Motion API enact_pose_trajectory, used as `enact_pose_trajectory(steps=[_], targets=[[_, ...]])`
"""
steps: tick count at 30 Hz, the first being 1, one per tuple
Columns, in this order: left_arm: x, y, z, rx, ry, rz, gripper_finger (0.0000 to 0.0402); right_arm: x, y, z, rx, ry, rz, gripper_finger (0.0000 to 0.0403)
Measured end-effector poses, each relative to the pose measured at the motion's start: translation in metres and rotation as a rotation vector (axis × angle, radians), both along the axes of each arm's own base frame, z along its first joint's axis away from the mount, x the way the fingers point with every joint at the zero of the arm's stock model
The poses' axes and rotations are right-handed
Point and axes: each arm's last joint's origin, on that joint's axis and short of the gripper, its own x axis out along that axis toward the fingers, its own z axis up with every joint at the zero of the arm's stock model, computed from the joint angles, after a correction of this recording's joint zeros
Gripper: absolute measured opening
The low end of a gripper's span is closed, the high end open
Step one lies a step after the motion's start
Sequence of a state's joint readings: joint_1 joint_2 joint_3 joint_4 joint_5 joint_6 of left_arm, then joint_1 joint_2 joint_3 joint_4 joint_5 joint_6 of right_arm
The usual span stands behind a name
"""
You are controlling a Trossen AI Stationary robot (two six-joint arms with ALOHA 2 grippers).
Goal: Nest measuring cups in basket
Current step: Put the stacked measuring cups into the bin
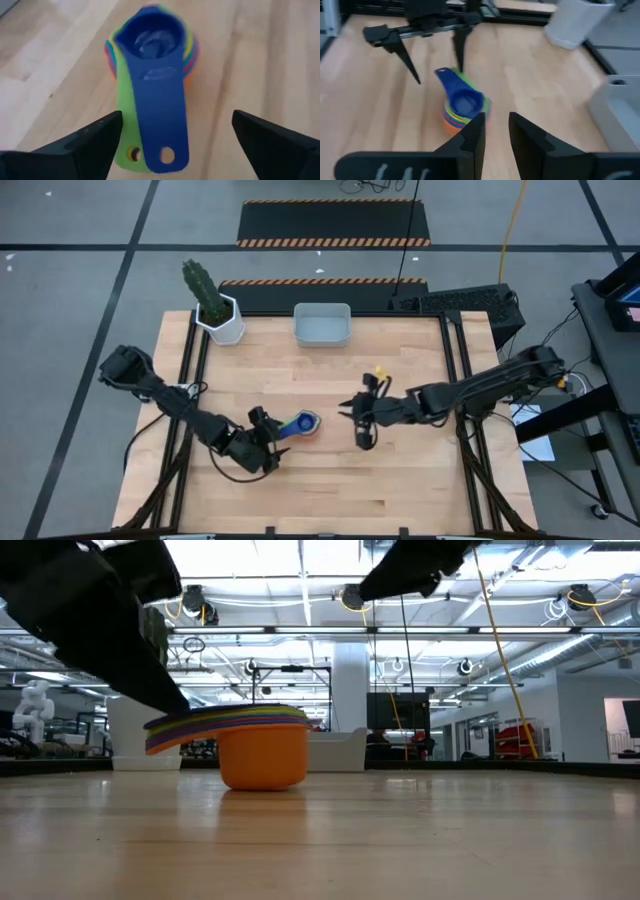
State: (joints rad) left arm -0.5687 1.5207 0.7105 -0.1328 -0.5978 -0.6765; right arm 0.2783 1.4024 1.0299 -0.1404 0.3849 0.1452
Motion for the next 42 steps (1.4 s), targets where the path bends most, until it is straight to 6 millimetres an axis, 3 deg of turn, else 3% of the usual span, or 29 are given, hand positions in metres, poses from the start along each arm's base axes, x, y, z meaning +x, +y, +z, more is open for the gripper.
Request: enact_pose_trajectory(steps=[11,19,29,34,42], targets=[[0.013,0.021,-0.013,0.024,0.059,0.070,0.0358,-0.027,-0.008,0.000,0.033,-0.165,-0.001,0.0080],[0.012,0.023,-0.006,0.030,0.059,0.018,0.0358,-0.027,-0.008,-0.002,0.018,-0.153,0.006,0.0080],[0.008,0.025,0.017,0.132,0.028,-0.149,0.0358,-0.027,-0.008,-0.004,0.007,-0.136,0.008,0.0080],[0.012,0.038,0.023,0.179,0.041,-0.212,0.0358,-0.026,-0.008,-0.007,-0.011,-0.115,0.016,0.0080],[0.025,0.063,0.012,0.035,0.118,-0.296,0.0358,-0.021,-0.007,-0.014,-0.051,-0.086,0.034,0.0080]])
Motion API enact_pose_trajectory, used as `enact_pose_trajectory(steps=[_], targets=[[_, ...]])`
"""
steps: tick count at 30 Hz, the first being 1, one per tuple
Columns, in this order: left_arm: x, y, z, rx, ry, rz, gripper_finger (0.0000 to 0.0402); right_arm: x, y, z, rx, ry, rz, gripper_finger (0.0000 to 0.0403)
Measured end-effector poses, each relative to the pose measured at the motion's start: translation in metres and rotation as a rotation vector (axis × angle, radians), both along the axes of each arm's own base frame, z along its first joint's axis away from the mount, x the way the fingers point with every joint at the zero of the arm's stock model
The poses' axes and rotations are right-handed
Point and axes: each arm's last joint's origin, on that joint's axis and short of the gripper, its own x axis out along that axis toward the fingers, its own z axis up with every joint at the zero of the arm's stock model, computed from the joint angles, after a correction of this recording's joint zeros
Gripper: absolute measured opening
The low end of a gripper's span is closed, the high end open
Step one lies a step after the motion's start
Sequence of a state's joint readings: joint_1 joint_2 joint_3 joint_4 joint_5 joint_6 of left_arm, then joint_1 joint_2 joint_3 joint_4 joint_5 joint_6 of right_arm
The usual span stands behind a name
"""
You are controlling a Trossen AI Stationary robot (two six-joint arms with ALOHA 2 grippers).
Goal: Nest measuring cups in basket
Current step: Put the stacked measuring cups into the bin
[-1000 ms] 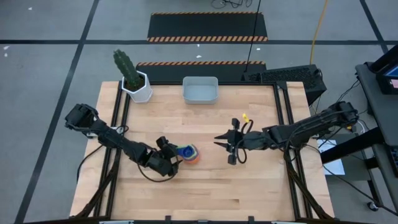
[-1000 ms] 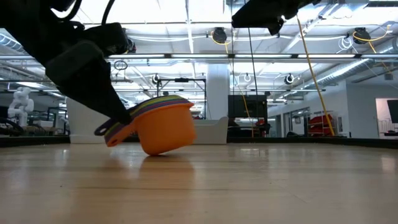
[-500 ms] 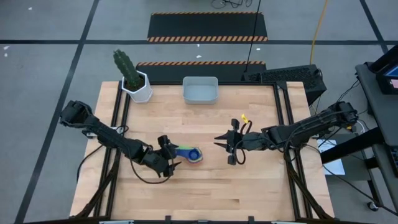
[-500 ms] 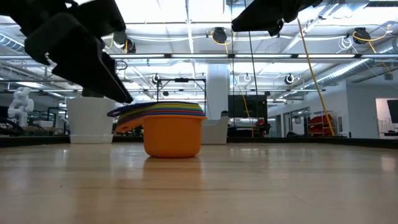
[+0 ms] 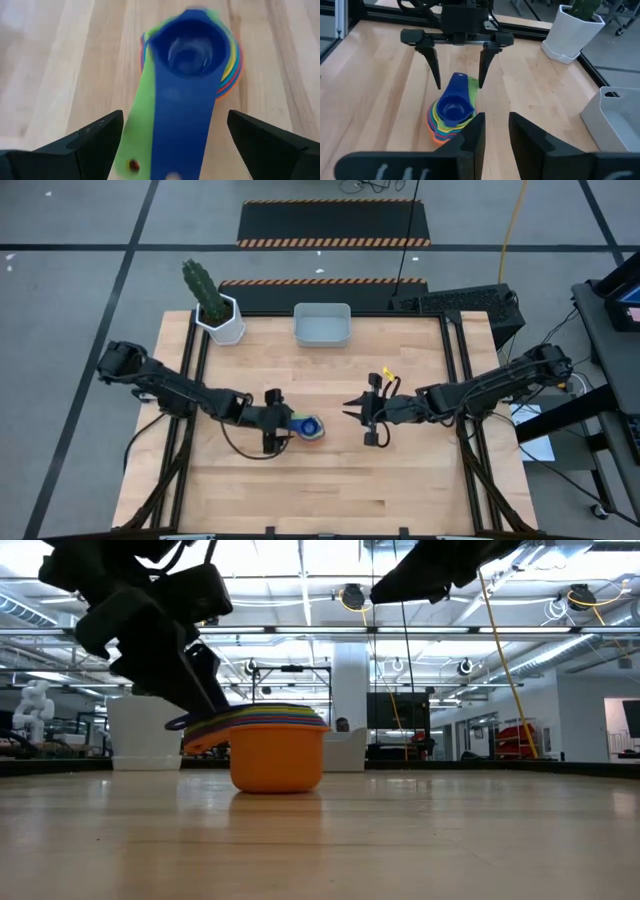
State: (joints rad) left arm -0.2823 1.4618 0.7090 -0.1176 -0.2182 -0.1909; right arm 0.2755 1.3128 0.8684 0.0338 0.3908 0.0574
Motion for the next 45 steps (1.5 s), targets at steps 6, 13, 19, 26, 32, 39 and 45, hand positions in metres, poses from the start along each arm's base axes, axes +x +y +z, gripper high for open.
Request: enact_pose_trajectory(steps=[6,13,19,26,32,39,45], targets=[[0.002,0.008,-0.001,0.071,0.011,-0.029,0.0358,0.002,-0.003,0.001,-0.046,-0.010,0.011,0.0080],[0.006,0.029,-0.002,0.071,0.034,-0.065,0.0358,0.004,-0.009,0.004,-0.068,-0.036,0.002,0.0080],[0.008,0.042,-0.002,-0.046,0.047,-0.168,0.0355,0.006,-0.012,0.006,-0.092,-0.047,0.004,0.0080],[0.008,0.046,-0.002,-0.043,0.043,-0.232,0.0312,0.008,-0.016,0.009,-0.099,-0.077,-0.007,0.0080],[0.008,0.047,-0.003,-0.012,0.049,-0.194,0.0260,0.009,-0.016,0.011,-0.114,-0.095,0.001,0.0080],[0.007,0.044,-0.003,-0.007,0.054,-0.170,0.0243,0.009,-0.016,0.011,-0.124,-0.095,0.005,0.0080],[0.006,0.035,-0.003,-0.012,0.054,-0.152,0.0263,0.009,-0.016,0.011,-0.124,-0.095,0.006,0.0080]])
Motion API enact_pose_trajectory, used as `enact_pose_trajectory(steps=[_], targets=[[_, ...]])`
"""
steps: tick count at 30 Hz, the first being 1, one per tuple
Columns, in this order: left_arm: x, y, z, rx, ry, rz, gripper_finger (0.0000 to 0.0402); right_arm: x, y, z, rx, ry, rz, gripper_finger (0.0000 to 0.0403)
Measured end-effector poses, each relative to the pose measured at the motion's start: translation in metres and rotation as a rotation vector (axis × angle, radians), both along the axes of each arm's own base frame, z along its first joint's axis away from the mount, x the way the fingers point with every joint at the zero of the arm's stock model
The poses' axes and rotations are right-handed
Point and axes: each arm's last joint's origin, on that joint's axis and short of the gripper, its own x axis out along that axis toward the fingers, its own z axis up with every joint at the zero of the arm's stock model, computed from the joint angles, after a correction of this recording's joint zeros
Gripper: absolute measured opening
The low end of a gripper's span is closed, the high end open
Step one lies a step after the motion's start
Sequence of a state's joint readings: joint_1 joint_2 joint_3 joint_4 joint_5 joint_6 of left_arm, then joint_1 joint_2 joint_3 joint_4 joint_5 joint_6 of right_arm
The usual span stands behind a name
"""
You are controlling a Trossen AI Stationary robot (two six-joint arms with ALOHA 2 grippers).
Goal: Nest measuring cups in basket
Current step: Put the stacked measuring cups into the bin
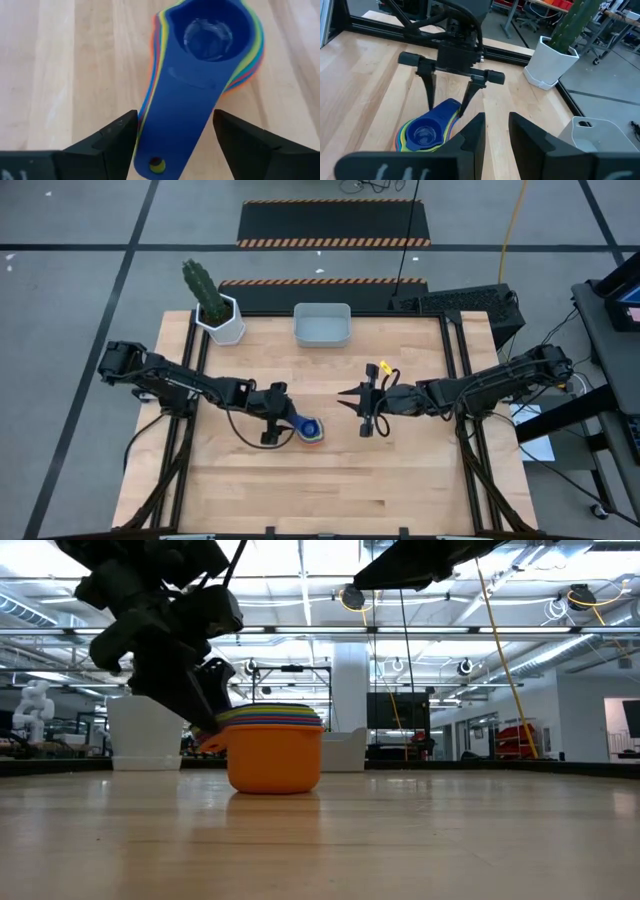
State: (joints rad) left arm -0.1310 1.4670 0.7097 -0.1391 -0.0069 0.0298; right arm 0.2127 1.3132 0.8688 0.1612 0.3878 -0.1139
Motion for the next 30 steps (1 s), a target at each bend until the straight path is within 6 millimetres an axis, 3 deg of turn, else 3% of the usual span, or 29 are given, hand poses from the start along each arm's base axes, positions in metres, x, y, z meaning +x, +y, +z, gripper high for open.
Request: enact_pose_trajectory(steps=[13,18,23,30], targets=[[-0.006,-0.025,-0.001,-0.030,0.021,0.005,0.0271,0.000,0.000,0.000,0.003,-0.001,0.000,0.0080],[-0.006,-0.026,0.000,0.075,-0.017,0.075,0.0271,0.000,0.001,0.000,0.003,0.000,0.004,0.0080],[0.000,-0.027,0.003,0.059,-0.084,0.114,0.0271,0.000,0.001,0.000,0.003,0.000,0.003,0.0080],[0.003,-0.029,-0.014,0.032,-0.007,0.098,0.0272,0.000,0.001,0.000,0.003,-0.001,0.004,0.0080]])
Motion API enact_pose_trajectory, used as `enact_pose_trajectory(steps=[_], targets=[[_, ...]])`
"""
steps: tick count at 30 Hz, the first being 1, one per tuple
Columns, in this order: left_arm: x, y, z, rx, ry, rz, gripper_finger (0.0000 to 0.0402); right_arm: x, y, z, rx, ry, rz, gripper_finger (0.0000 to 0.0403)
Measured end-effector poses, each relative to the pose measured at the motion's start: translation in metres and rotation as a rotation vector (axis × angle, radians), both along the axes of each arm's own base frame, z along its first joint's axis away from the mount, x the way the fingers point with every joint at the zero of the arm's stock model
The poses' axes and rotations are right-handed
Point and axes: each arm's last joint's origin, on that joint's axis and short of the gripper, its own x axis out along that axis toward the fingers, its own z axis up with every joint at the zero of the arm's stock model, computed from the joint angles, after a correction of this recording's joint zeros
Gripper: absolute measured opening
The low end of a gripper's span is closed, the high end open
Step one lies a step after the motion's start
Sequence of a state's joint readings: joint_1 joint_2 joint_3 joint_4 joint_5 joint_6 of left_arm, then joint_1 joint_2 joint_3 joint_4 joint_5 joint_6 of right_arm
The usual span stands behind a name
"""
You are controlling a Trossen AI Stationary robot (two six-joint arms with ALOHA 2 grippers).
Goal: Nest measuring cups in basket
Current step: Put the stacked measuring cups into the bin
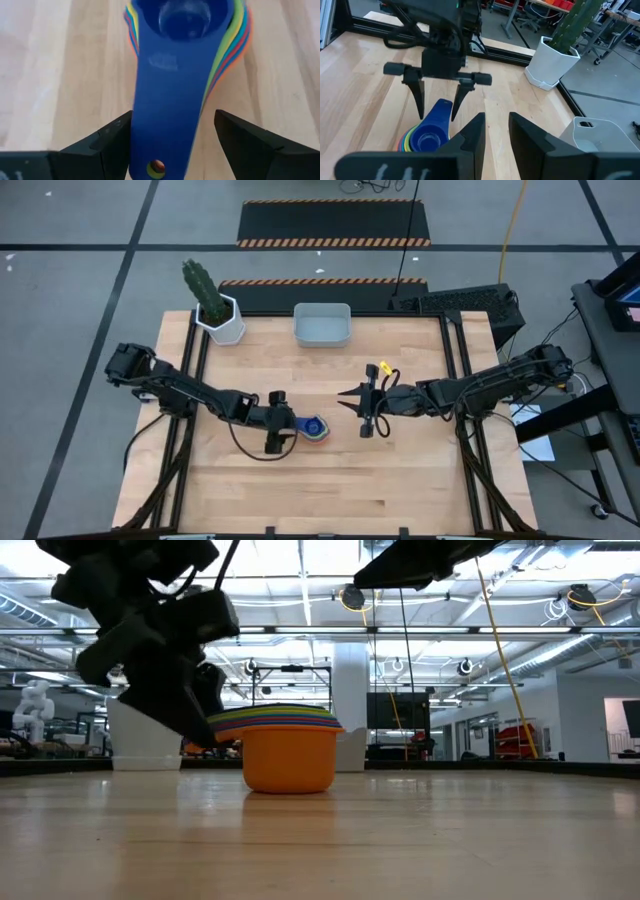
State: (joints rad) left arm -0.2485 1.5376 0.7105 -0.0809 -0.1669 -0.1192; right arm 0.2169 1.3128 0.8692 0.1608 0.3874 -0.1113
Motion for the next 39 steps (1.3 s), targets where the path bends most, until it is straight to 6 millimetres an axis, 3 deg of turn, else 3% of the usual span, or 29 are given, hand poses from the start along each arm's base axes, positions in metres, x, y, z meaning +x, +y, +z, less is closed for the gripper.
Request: enact_pose_trajectory(steps=[11,20,34,39], targets=[[0.001,0.000,-0.004,0.001,0.018,-0.002,0.0271,0.000,0.000,0.000,-0.001,0.000,0.002,0.0080],[0.004,0.001,-0.025,-0.011,0.084,0.049,0.0271,0.000,0.000,0.001,0.000,-0.006,0.002,0.0080],[0.008,-0.005,-0.023,0.008,0.000,0.078,0.0271,0.000,0.000,0.000,-0.003,0.001,0.002,0.0080],[-0.002,-0.004,-0.035,-0.011,-0.095,0.066,0.0271,0.000,0.002,0.000,-0.002,0.001,0.008,0.0080]])
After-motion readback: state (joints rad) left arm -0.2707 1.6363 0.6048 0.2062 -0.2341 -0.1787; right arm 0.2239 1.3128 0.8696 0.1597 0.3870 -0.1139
